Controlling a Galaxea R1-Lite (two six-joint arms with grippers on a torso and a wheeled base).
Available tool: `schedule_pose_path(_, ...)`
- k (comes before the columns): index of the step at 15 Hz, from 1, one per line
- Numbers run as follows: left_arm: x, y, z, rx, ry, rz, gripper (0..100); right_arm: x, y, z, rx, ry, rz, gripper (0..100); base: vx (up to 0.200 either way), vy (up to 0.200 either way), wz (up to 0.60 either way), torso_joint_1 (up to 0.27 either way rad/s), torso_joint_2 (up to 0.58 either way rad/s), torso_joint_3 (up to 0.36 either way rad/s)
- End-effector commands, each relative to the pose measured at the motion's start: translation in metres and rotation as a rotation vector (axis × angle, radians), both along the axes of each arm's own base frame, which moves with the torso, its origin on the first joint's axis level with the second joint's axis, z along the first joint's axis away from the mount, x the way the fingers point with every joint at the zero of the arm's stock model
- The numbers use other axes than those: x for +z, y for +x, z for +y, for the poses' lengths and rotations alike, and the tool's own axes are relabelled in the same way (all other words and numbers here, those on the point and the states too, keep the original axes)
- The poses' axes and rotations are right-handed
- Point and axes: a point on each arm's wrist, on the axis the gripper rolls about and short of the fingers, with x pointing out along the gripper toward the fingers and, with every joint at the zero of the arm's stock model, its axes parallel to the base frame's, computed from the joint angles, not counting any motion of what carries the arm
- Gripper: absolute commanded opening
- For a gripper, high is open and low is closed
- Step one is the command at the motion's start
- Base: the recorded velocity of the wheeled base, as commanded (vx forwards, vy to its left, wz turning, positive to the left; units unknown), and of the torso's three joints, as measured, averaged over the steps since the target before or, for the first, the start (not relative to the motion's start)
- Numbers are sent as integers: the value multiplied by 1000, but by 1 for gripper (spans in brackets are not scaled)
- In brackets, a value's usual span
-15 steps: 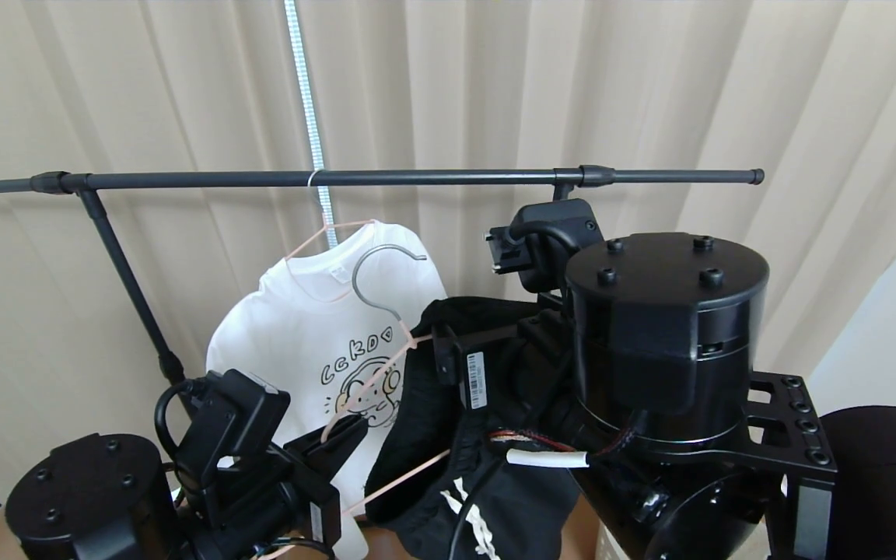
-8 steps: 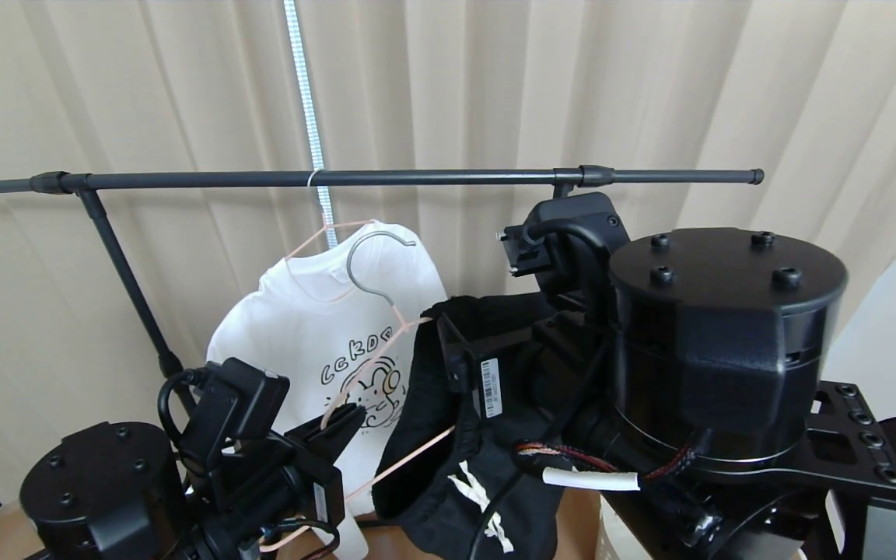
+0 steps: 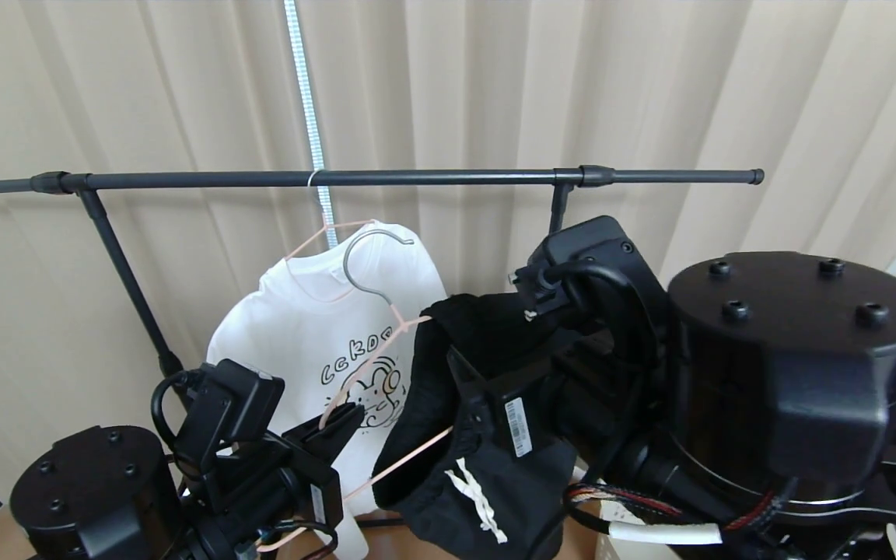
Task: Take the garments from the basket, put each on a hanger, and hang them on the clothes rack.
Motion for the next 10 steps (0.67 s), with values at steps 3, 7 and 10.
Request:
schedule_pose_path(3,-3,0,1,0,11,11,0,24,8,-91,239,-159,-64,100,0,0,0,0,0,0)
schedule_pose_path(7,-8,-5,3,-39,46,22,0,27,30,-133,479,-335,37,100,0,0,0,0,0,0)
schedule_pose_path(10,-19,-10,7,-107,114,49,0,20,54,-139,642,-408,110,100,0,0,0,0,0,0)
